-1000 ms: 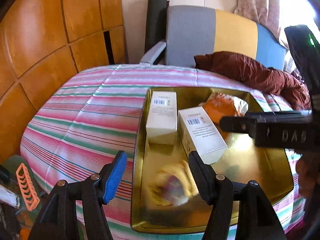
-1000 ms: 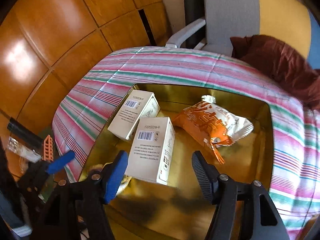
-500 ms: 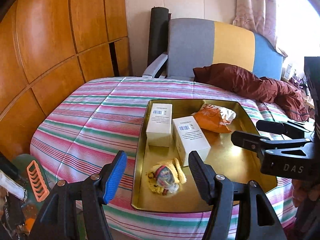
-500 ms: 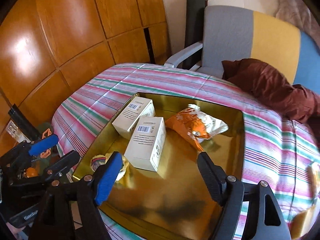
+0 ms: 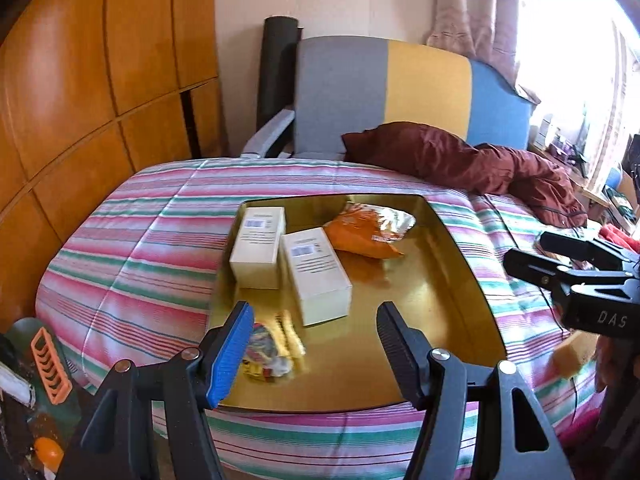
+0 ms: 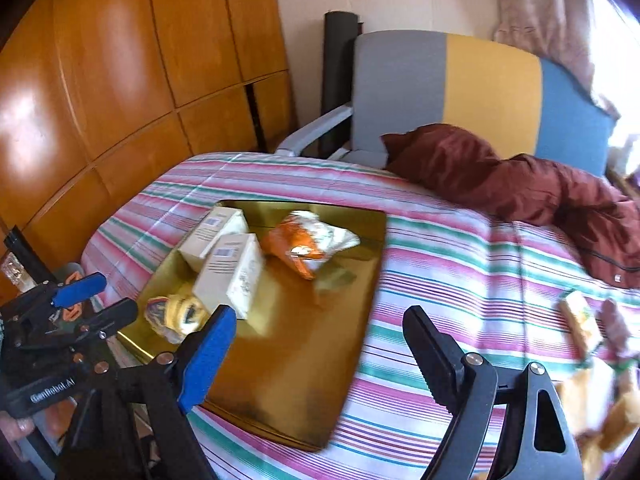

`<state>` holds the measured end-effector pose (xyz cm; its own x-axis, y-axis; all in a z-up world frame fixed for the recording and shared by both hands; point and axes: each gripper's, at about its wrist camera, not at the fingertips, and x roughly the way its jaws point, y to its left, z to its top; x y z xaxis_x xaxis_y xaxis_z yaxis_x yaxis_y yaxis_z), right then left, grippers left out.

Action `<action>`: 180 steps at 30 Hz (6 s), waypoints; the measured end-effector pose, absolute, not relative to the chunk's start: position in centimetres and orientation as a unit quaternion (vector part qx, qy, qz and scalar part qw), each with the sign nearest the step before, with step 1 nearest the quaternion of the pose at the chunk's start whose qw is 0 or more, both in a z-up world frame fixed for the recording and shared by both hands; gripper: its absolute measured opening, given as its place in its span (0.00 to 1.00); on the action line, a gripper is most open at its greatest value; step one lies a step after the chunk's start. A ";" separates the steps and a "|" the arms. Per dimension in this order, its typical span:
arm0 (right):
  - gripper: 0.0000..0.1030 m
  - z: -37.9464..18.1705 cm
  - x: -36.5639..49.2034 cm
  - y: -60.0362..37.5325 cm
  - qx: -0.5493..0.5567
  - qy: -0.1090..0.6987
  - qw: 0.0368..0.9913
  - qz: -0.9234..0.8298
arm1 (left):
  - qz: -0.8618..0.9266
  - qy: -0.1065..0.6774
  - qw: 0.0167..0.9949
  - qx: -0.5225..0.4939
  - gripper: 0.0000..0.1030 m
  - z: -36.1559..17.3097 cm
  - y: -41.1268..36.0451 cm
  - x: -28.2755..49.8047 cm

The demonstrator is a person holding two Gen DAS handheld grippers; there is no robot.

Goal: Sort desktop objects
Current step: 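Withdraw both tools from the tray toward the remaining items, then grasp the white sock roll with the right tool while the left tool grasps a tan sponge, then carry both items to the gold tray and open the right tool to drop the sock, then lower the tan sponge into the tray and open the left tool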

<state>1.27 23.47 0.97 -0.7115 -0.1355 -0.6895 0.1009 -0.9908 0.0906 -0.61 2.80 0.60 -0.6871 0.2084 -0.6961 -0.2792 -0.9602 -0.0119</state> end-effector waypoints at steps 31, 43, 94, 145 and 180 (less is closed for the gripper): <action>0.84 1.9 14.2 52.1 0.382 -0.237 -0.193 -0.872 | 0.827 0.146 0.373 -0.395 0.62 -1.4 19.8 3.8; 0.75 0.7 18.2 58.1 0.406 -0.304 -0.245 -0.826 | 0.753 0.197 0.480 -0.404 0.62 -4.1 26.7 7.3; 0.52 -3.9 21.6 64.6 0.601 -0.153 -0.224 -0.752 | 0.769 0.145 0.480 -0.396 0.54 -3.6 28.0 5.2; 0.53 -1.2 -0.4 20.0 0.469 -0.065 0.185 -0.861 | 0.891 0.021 0.095 -0.444 0.50 -6.3 -1.0 -4.0; 0.63 -5.9 -3.5 15.8 0.495 -0.102 0.205 -0.838 | 0.907 -0.004 0.080 -0.414 0.58 -4.2 -2.1 -2.9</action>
